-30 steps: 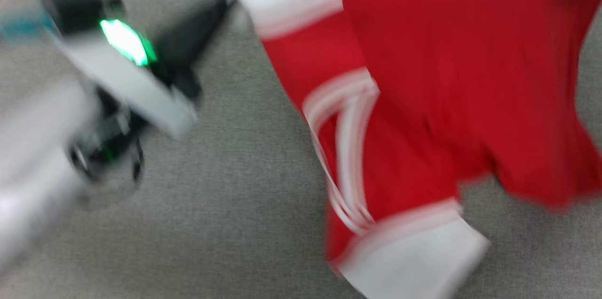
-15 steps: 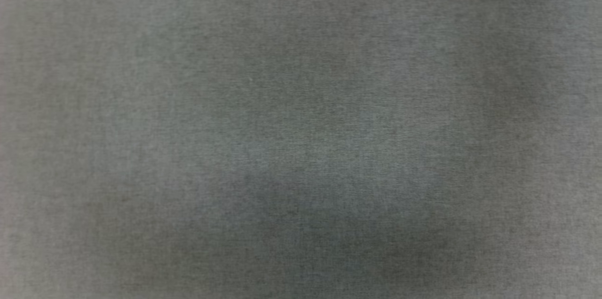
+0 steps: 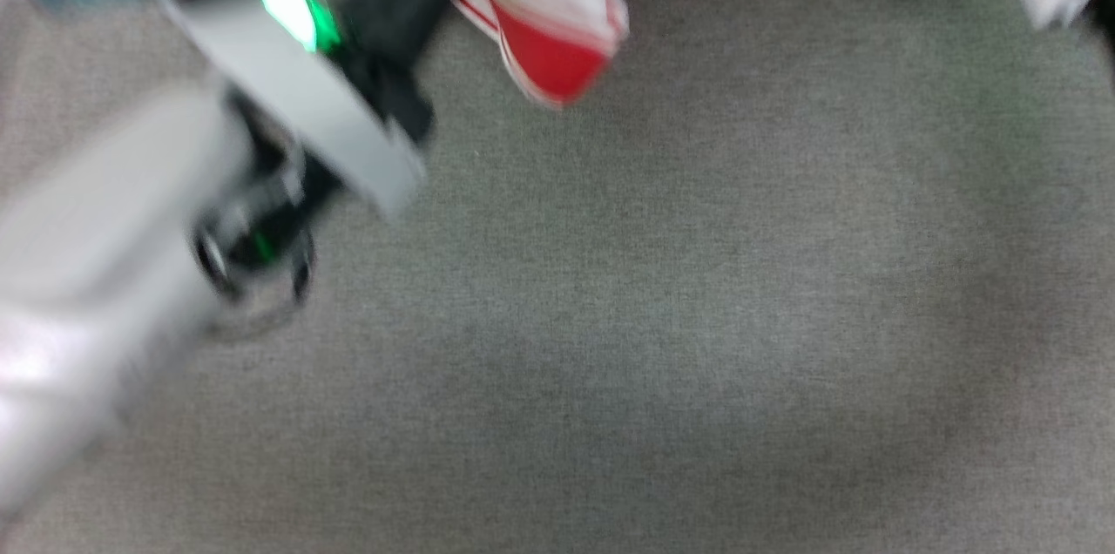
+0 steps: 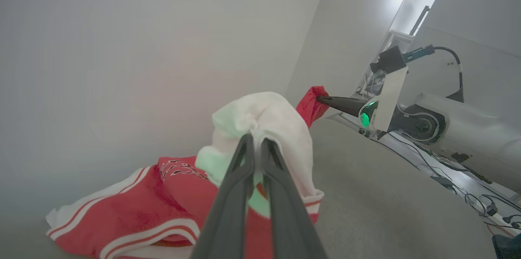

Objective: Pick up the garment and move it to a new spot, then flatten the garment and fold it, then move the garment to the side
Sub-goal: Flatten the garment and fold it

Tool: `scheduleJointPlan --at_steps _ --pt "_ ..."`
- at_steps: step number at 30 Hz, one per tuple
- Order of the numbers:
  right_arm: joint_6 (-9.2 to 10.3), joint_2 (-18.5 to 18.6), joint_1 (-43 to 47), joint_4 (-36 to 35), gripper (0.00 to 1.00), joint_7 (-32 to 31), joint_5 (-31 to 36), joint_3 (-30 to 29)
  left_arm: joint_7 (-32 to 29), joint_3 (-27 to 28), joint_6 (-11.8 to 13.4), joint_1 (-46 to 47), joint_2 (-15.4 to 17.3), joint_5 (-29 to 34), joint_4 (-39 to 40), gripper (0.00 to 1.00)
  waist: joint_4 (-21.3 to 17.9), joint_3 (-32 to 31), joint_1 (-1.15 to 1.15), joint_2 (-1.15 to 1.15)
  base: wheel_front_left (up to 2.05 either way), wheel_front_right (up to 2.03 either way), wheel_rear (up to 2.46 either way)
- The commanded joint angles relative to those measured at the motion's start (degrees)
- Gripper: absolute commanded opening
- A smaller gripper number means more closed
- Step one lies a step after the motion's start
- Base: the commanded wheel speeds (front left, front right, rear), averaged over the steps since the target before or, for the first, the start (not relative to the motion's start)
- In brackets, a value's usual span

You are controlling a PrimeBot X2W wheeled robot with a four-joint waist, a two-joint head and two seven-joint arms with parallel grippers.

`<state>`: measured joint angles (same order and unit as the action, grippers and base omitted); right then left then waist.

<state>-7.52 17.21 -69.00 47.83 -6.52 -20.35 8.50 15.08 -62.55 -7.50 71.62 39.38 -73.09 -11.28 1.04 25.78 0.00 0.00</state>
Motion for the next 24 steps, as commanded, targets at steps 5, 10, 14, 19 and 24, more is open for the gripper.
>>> scheduleJointPlan --at_steps 5,10,14,19,24 --pt "0.06 6.96 15.34 -13.26 0.00 -6.00 -9.97 4.95 0.07 1.39 0.06 -12.24 1.09 5.24 6.85 0.00 0.50 -2.90 0.00 0.00 0.00 0.00 0.00" --pt "0.06 12.91 32.44 -28.70 0.00 -12.46 -16.54 1.95 0.08 2.50 0.06 -21.74 1.60 10.74 11.87 0.00 1.31 -5.57 0.00 0.00 0.00 0.00 0.00" --pt "0.05 14.07 46.13 -40.53 0.00 -17.68 -18.41 -3.30 0.08 2.66 0.06 -27.73 2.24 14.31 15.17 0.00 1.74 -7.30 0.00 0.00 0.00 0.00 0.00" --pt "0.05 11.64 60.70 -54.05 0.00 -23.91 -17.74 -11.12 0.08 1.98 0.06 -33.96 3.94 17.63 19.08 0.00 1.90 -8.27 0.00 0.00 0.00 0.00 0.00" --pt "0.05 7.68 71.68 -65.63 0.00 -29.35 -16.56 -17.32 0.08 3.36 0.06 -40.70 6.19 19.39 22.69 0.00 1.56 -9.00 0.00 0.00 0.00 0.00 0.00"
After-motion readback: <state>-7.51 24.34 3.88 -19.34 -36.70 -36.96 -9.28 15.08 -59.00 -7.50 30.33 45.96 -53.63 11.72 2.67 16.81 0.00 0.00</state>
